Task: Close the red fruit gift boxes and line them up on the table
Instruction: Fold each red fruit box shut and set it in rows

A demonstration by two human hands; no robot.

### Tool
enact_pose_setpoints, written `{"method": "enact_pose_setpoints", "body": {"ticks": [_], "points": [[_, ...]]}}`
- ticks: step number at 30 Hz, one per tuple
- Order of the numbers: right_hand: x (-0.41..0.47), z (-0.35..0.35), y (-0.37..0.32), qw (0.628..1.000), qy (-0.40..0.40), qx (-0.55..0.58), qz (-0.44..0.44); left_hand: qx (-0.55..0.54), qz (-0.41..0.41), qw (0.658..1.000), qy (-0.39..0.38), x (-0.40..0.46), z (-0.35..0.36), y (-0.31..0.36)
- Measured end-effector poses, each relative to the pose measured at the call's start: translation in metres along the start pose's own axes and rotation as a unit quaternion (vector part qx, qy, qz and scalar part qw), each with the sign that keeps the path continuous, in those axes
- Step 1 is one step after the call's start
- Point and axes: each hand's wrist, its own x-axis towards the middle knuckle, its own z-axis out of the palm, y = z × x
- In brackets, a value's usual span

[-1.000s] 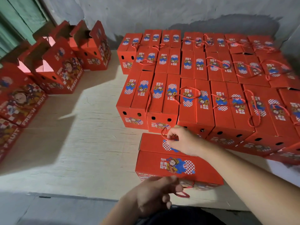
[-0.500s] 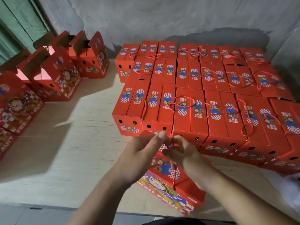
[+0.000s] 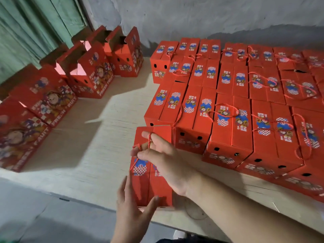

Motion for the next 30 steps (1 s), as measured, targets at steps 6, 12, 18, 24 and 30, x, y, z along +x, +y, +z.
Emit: {"method": "enact_pose_setpoints", "body": {"ticks": [6, 12, 18, 24, 30], "points": [[0.028, -0.056, 0.011, 0.830, 0.005, -0.556, 0.034, -0.010, 0.000, 1.000, 0.003, 0.016, 0.001, -0.018], [0.066, -0.121, 0.006, 0.752, 0.109, -0.649, 0.017, 0.323, 0.195, 0.926, -0.023, -0.002, 0.031, 0.003], [0.093, -0.183, 0.029, 0.693, 0.148, -0.692, 0.141, 0.330, 0.154, 0.931, 0.026, 0.006, 0.018, -0.011], [0.103, -0.199, 0.059, 0.627, 0.156, -0.749, 0.147, 0.309, 0.075, 0.948, 0.010, 0.031, 0.020, 0.005], [0.120, -0.193, 0.058, 0.584, 0.199, -0.785, 0.060, 0.276, -0.002, 0.961, 0.025, 0.034, 0.016, 0.022]]}}
